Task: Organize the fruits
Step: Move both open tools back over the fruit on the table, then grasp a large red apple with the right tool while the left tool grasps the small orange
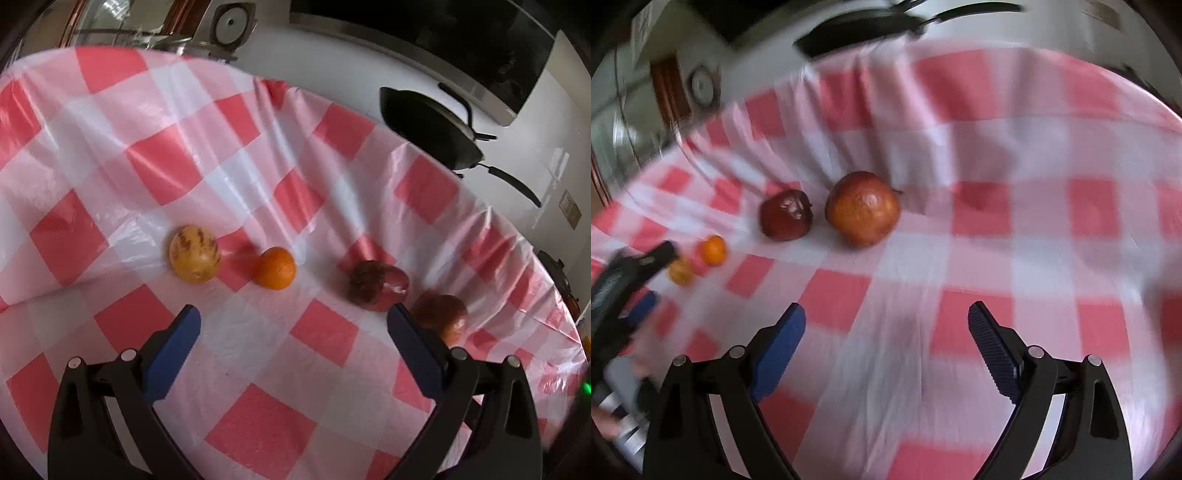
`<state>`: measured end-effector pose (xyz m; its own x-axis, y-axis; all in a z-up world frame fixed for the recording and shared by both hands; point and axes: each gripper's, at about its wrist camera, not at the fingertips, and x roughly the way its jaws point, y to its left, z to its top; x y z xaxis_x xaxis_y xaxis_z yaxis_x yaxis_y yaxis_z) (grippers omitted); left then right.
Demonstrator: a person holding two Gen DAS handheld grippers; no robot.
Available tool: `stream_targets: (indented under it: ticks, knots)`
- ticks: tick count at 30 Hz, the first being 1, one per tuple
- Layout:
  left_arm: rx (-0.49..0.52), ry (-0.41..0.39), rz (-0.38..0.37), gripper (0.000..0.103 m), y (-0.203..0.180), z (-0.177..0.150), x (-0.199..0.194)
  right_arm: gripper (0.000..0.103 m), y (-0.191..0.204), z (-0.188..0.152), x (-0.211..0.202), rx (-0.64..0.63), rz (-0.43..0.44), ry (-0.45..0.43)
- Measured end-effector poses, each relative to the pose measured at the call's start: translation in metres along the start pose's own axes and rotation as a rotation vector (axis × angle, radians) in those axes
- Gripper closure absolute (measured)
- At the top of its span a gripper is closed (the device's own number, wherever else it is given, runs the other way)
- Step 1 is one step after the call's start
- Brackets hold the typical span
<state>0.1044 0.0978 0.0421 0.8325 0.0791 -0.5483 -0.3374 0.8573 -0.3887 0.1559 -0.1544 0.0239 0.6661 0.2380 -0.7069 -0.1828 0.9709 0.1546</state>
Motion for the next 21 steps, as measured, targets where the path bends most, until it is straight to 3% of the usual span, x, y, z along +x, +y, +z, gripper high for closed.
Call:
stream_targets:
  ticks: [8,16,17,18,20,21]
  knots:
    - [-0.082,0.039,-0.002,0.002,0.016,0.001,0.007,0.016,0.020,0.051,0.069,-0.162,-0.055,0.069]
    - [-0.105,0.066,0.001,0.002,0.020,0.000,0.013,0.015,0.030,0.063,0.095,-0.271,-0.093,0.104]
    - [-0.105,0.066,0.004,0.002,0.020,0.000,0.013,0.023,0.030,0.062,0.095,-0.275,-0.098,0.103]
    - [-0.104,0.066,0.006,0.002,0.019,0.000,0.013,0.039,0.027,0.061,0.092,-0.265,-0.103,0.094]
    - [-0.098,0.064,0.010,0.002,0.019,0.000,0.013,0.043,0.024,0.059,0.087,-0.244,-0.049,0.086]
    - [-0.097,0.064,0.011,0.002,0.019,0.000,0.013,0.043,0.022,0.055,0.083,-0.227,-0.066,0.084]
